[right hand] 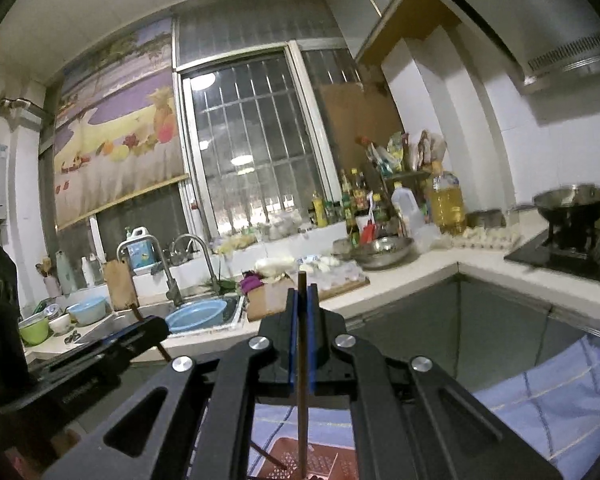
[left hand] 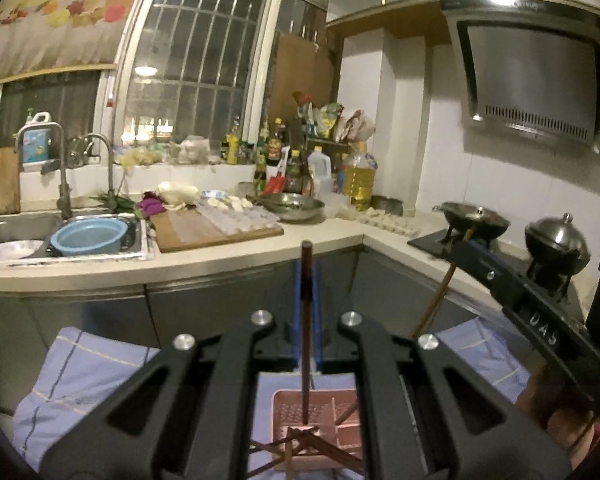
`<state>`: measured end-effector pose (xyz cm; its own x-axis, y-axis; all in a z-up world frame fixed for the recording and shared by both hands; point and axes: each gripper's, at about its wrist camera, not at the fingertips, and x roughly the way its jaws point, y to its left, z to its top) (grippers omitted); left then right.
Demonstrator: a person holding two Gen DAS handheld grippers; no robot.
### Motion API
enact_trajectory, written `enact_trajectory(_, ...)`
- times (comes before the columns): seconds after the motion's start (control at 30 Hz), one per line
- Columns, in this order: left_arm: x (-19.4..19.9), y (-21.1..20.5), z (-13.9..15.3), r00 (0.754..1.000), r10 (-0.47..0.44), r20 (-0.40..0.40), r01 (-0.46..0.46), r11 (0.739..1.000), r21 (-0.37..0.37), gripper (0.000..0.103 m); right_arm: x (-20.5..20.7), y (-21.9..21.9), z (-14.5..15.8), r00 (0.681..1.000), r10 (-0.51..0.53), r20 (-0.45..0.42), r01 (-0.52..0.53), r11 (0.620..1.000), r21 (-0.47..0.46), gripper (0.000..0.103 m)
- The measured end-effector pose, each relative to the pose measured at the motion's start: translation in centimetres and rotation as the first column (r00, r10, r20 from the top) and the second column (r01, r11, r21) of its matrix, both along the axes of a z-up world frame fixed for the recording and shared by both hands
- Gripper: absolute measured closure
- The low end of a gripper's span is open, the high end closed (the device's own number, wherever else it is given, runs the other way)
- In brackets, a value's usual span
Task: Organize utensils
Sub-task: 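Lift both held chopsticks up over the pink caddy, then open both tools, dropping the chopsticks into the caddy, then withdraw both open tools from the caddy back over the cloth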
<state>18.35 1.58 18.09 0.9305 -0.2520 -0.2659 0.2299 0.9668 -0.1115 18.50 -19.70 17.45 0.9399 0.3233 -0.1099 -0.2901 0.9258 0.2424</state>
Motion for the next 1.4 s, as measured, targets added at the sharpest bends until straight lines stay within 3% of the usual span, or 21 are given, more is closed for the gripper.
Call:
enact_trajectory(0.13, 1.3, -0.7, -4.2, 0.999, -0.013, -0.052, 0.015, 1.0, 0.028, 0.098, 1.4, 0.5, -3.8, 0.997, 0.016, -0.079, -0.018, 1.0, -0.024, 0.099)
enact_trajectory(0.3, 1.0, -0.1, -8.5, 0.987, -0.045, -0.152, 0.046, 0.999, 0.007, 0.097, 0.5, 1.2, -6.7, 0.987, 0.054, -0.152, -0.063, 0.996, -0.056, 0.098)
enact_trajectory(0.43, 0.2, -0.3, -10.3, 0.972, -0.053, -0.228, 0.067, 0.996, 0.053, 0.094, 0.3, 1.8, -8.1, 0.941, 0.161, -0.299, -0.179, 0.983, -0.035, 0.096)
enact_trajectory(0.53, -1.3, 0.5, -9.6, 0.972, -0.051, -0.229, 0.062, 0.997, 0.041, 0.083, -0.8, 1.9, -7.9, 0.913, 0.21, -0.349, -0.216, 0.976, 0.02, 0.094)
enact_trajectory(0.63, -3.6, 1.6, -7.6, 0.984, -0.043, -0.173, 0.044, 0.999, 0.003, 0.067, -2.7, 1.7, -6.5, 0.915, 0.233, -0.328, -0.228, 0.972, 0.055, 0.092)
enact_trajectory(0.77, -7.5, 3.3, -4.6, 0.996, -0.032, -0.089, 0.028, 0.998, -0.048, 0.056, -6.8, 1.4, -3.9, 0.936, 0.247, -0.252, -0.24, 0.969, 0.058, 0.086)
enact_trajectory(0.87, -10.9, 4.4, -3.4, 0.999, -0.006, -0.038, 0.003, 0.998, -0.07, 0.042, -10.4, 0.8, -2.9, 0.946, 0.256, -0.196, -0.246, 0.966, 0.074, 0.075)
enact_trajectory(0.97, -14.1, 5.1, -4.3, 0.999, 0.041, -0.026, -0.042, 0.998, -0.044, 0.031, -14.4, 0.3, -3.4, 0.96, 0.236, -0.152, -0.228, 0.971, 0.072, 0.061)
enact_trajectory(1.07, -16.4, 5.0, -7.9, 0.99, 0.096, -0.103, -0.095, 0.995, 0.015, 0.03, -18.4, -0.1, -6.2, 0.974, 0.176, -0.139, -0.169, 0.983, 0.066, 0.053)
enact_trajectory(1.13, -17.2, 4.6, -10.6, 0.977, 0.143, -0.159, -0.133, 0.989, 0.069, 0.03, -20.4, -0.2, -9.2, 0.974, 0.135, -0.183, -0.124, 0.99, 0.072, 0.052)
enact_trajectory(1.27, -18.0, 2.8, -16.1, 0.94, 0.195, -0.28, -0.14, 0.968, 0.206, 0.029, -22.5, 0.2, -15.5, 0.943, 0.078, -0.322, -0.052, 0.995, 0.089, 0.052)
enact_trajectory(1.4, -18.3, 2.3, -19.3, 0.906, 0.222, -0.36, -0.131, 0.957, 0.259, 0.029, -23.3, 1.3, -19.2, 0.907, 0.046, -0.418, -0.027, 0.998, 0.051, 0.052)
